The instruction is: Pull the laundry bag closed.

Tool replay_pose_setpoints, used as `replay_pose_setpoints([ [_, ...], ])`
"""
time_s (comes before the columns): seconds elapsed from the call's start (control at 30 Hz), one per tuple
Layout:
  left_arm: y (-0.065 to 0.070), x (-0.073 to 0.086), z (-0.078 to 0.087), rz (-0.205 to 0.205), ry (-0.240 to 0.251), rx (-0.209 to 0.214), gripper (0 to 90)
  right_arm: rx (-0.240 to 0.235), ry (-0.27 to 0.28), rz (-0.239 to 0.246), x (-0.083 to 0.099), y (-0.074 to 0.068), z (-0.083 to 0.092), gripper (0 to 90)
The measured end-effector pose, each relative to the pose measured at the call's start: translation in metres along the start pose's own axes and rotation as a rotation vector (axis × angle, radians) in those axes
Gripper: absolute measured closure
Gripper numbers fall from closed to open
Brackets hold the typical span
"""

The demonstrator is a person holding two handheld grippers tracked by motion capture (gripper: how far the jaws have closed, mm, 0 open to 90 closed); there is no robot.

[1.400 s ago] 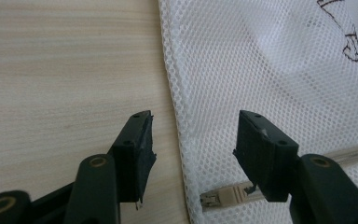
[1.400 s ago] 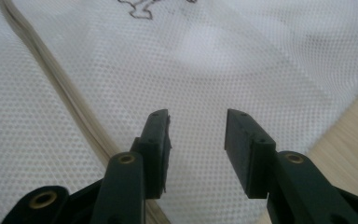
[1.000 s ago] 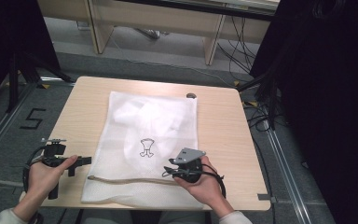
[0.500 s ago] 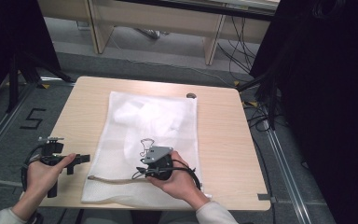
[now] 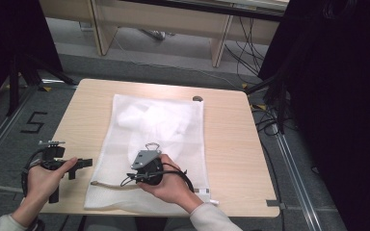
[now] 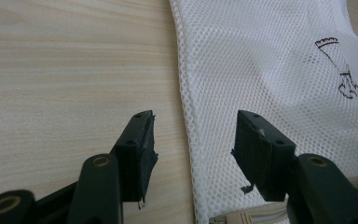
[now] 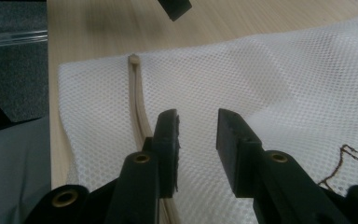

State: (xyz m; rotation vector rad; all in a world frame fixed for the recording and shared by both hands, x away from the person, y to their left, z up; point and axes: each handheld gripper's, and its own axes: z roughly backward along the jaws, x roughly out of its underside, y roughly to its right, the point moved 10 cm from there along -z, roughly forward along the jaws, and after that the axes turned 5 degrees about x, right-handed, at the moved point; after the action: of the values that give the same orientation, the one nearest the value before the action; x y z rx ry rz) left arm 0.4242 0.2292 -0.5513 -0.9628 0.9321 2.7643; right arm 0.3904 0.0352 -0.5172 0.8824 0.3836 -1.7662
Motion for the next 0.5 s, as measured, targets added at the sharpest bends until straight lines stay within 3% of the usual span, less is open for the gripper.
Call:
replay_pose_setpoints([
  [0.2,-0.001,0.0,0.0,0.002,0.002,-0.001,47.2,-0.015,-0.009,-0.011,-0.003,-0.007,-0.005,70.3],
  [0.33,-0.003,0.001,0.001,-0.015,-0.014,-0.006,47.2,-0.034,-0.009,0.012,-0.008,-0.012,-0.011,70.9],
  [0.5,-0.004,0.0,0.002,-0.009,-0.01,-0.009,47.2,-0.045,-0.004,0.018,-0.013,-0.016,-0.017,71.0],
])
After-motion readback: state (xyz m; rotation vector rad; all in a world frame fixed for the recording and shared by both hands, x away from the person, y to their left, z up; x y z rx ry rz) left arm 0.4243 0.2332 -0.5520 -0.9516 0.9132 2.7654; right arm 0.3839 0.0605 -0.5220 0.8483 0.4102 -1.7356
